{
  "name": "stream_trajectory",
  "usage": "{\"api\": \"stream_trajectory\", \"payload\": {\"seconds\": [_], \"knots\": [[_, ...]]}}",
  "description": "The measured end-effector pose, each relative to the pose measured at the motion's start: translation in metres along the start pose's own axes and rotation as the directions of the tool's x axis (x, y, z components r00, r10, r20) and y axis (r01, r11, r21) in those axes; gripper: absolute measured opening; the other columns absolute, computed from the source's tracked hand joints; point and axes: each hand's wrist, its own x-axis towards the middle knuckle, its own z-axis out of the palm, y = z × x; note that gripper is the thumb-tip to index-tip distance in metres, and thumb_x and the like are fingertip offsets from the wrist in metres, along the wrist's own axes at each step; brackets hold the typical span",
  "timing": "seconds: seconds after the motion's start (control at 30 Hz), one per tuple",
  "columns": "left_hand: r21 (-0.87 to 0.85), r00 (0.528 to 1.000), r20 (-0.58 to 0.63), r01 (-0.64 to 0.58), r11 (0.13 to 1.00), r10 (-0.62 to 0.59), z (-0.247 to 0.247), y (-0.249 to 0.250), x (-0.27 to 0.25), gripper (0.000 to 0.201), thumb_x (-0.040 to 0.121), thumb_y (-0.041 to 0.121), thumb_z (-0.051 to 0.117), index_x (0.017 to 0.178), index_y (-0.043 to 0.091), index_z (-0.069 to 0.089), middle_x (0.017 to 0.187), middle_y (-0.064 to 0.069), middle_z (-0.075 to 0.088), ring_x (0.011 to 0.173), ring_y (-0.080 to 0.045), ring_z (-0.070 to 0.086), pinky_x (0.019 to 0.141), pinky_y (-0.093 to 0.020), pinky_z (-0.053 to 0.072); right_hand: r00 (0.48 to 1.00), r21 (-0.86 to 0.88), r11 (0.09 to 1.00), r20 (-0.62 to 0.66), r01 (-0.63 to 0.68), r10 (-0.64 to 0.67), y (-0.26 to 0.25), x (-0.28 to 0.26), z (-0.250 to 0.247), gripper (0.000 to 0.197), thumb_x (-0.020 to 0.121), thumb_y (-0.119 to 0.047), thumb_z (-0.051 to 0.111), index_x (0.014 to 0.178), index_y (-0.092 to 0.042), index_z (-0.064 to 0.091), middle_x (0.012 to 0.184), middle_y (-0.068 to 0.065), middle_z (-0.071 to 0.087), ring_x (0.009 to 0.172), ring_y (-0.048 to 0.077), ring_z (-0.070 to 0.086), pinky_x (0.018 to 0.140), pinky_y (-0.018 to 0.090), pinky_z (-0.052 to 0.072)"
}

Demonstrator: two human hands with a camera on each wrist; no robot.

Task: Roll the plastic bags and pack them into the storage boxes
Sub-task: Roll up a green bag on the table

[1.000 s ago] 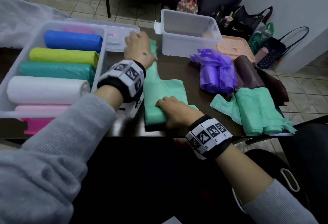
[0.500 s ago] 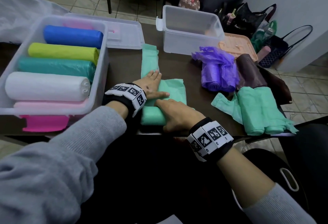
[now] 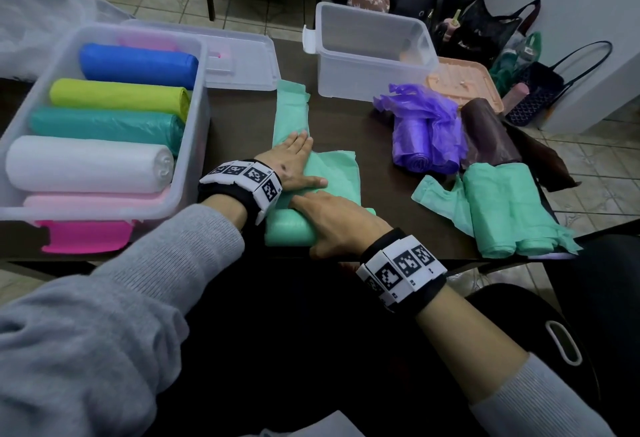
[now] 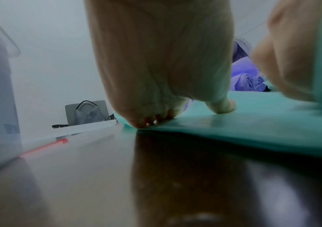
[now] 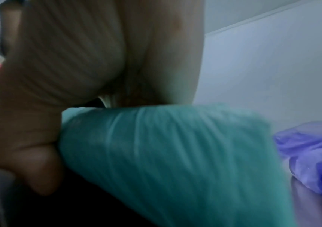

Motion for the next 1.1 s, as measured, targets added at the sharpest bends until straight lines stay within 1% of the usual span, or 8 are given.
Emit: {"api": "stream_trajectory", "payload": {"seconds": [0.2,0.4,0.57,0.7,0.77,0.87,1.0,1.1], "knots": [[0.0,1.0,0.001,0.011,1.0,-0.011,-0.001,0.003,0.0,0.09,0.092,0.058,0.037,0.149,0.006,-0.009,0.157,-0.009,-0.016,0.145,-0.018,-0.013,0.115,-0.029,-0.007,1.0,0.081,0.997,0.027,-0.017,0.015,0.007,0.0,-0.001,0.063,0.068,-0.016,0.072,0.124,-0.013,0.044,0.119,0.007,0.043,0.113,0.025,0.042,0.091,0.035,0.041],[-0.032,1.0,0.002,0.007,0.999,-0.007,-0.004,0.003,-0.003,0.091,0.092,0.056,0.041,0.149,0.006,-0.009,0.157,-0.009,-0.016,0.145,-0.019,-0.013,0.115,-0.029,-0.006,0.999,0.233,0.972,-0.016,-0.038,0.043,0.011,-0.001,0.002,0.055,0.064,-0.011,0.073,0.11,-0.014,0.042,0.111,0.008,0.052,0.098,0.029,0.053,0.082,0.04,0.046],[-0.073,1.0,-0.002,0.011,0.997,-0.012,-0.009,0.001,-0.003,0.08,0.096,0.048,0.04,0.15,0.007,-0.002,0.158,-0.009,-0.01,0.146,-0.02,-0.008,0.117,-0.033,-0.001,0.997,0.221,0.975,-0.059,-0.026,0.04,0.018,0.001,-0.004,0.058,0.069,-0.019,0.075,0.122,-0.016,0.051,0.125,0.007,0.043,0.116,0.023,0.039,0.099,0.035,0.037],[-0.113,1.0,-0.023,0.012,0.994,-0.014,-0.017,0.004,-0.005,0.071,0.098,0.042,0.038,0.151,0.008,0.006,0.159,-0.01,0.0,0.146,-0.022,0.003,0.116,-0.034,0.007,0.997,0.228,0.973,-0.045,-0.045,0.057,0.026,0.003,-0.008,0.076,0.069,-0.03,0.078,0.134,-0.023,0.042,0.122,-0.001,0.048,0.113,0.02,0.042,0.1,0.042,0.037],[-0.169,0.999,-0.018,0.028,0.985,-0.032,-0.021,0.0,-0.004,0.072,0.097,0.043,0.041,0.152,0.014,0.005,0.159,-0.008,0.006,0.146,-0.022,0.011,0.115,-0.035,0.012,0.996,0.31,0.95,-0.07,-0.037,0.062,0.03,0.003,-0.013,0.068,0.068,-0.03,0.08,0.125,-0.018,0.045,0.109,-0.008,0.052,0.105,0.015,0.049,0.097,0.04,0.04],[-0.263,0.995,-0.042,0.071,0.962,-0.085,-0.025,-0.007,-0.006,0.078,0.093,0.045,0.049,0.152,0.019,0.004,0.156,-0.009,0.021,0.142,-0.025,0.025,0.114,-0.035,0.022,0.998,0.35,0.936,-0.038,-0.039,0.056,0.036,0.005,-0.017,0.048,0.073,-0.03,0.078,0.114,-0.017,0.056,0.108,-0.008,0.057,0.1,0.009,0.052,0.093,0.027,0.042],[-0.287,0.976,-0.184,0.057,0.956,-0.113,-0.029,-0.001,-0.017,0.062,0.092,0.034,0.056,0.145,0.013,0.031,0.15,-0.01,0.033,0.137,-0.026,0.034,0.11,-0.035,0.029,0.998,0.374,0.926,0.044,-0.047,0.033,0.042,0.013,-0.026,0.048,0.079,-0.03,0.073,0.122,-0.016,0.058,0.116,-0.003,0.061,0.105,0.01,0.054,0.093,0.022,0.04],[-0.318,0.942,-0.305,0.036,0.947,-0.138,-0.032,0.005,-0.031,0.034,0.091,0.026,0.058,0.123,0.014,0.059,0.132,-0.009,0.054,0.119,-0.025,0.052,0.1,-0.035,0.041,0.994,0.342,0.937,0.109,-0.064,0.028,0.046,0.02,-0.035,0.048,0.083,-0.034,0.068,0.127,-0.017,0.058,0.107,-0.005,0.055,0.1,0.007,0.05,0.09,0.02,0.037]]}}
